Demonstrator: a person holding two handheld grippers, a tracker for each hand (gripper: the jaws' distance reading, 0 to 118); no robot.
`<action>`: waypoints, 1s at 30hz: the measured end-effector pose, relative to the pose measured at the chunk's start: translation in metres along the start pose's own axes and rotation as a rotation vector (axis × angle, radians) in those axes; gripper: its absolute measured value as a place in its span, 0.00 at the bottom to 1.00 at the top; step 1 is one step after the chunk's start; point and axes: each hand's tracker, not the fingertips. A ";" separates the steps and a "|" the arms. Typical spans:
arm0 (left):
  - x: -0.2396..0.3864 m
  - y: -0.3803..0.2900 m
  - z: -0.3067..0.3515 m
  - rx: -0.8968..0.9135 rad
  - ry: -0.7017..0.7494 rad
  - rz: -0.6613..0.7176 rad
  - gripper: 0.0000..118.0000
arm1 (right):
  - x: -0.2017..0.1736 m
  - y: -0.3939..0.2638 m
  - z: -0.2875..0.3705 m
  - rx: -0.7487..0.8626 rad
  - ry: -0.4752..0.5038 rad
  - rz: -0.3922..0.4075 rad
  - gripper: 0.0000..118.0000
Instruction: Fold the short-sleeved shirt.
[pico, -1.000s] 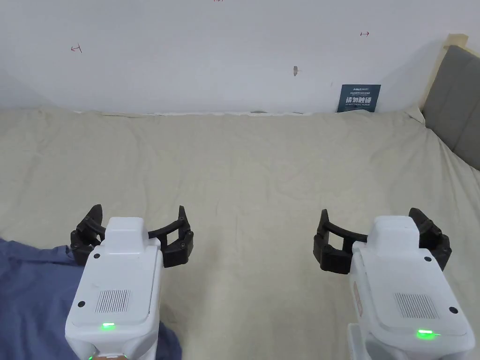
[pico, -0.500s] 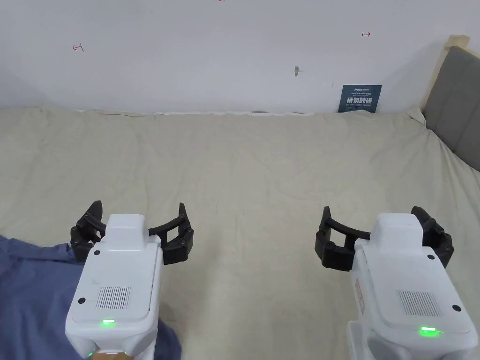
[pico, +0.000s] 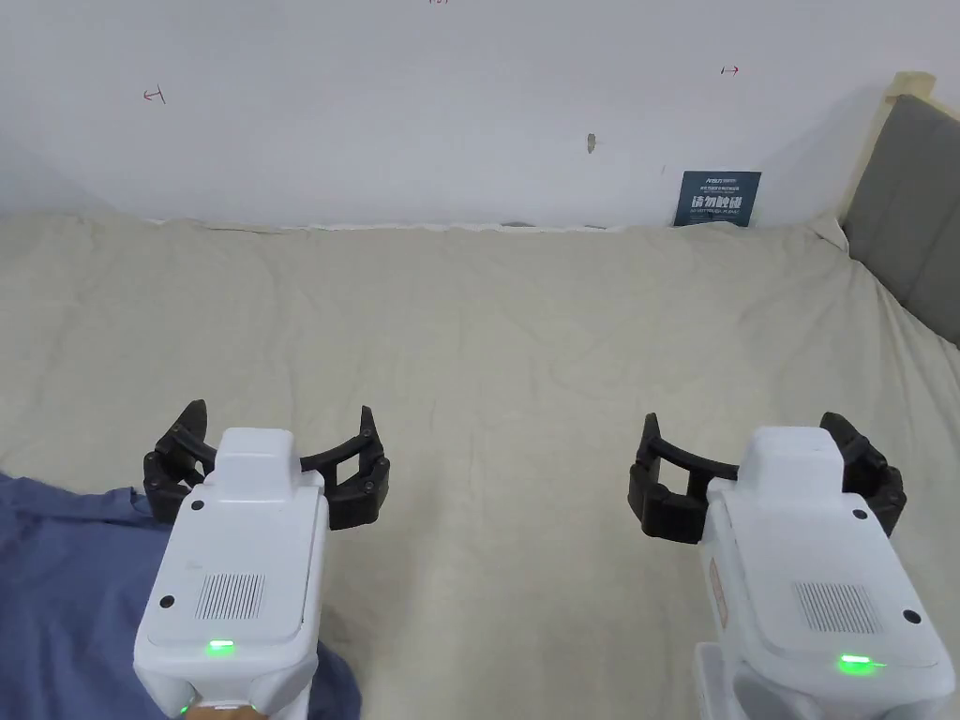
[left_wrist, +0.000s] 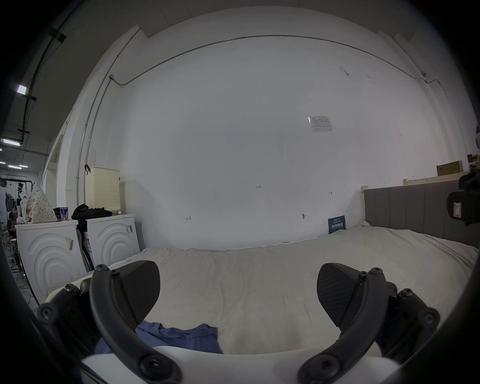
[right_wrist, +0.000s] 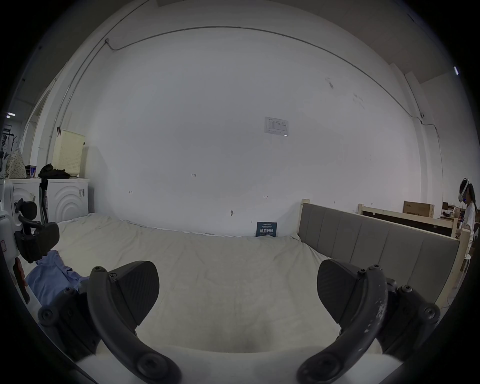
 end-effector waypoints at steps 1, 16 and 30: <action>0.000 0.000 0.000 -0.003 0.001 -0.002 1.00 | 0.000 0.000 0.000 -0.001 0.000 0.000 1.00; 0.007 0.001 0.009 -0.050 -0.034 0.034 0.00 | 0.000 0.002 -0.002 -0.037 -0.011 0.009 0.01; -0.088 -0.014 0.023 -0.107 0.181 0.083 0.00 | -0.078 0.012 -0.019 -0.016 0.188 0.016 0.01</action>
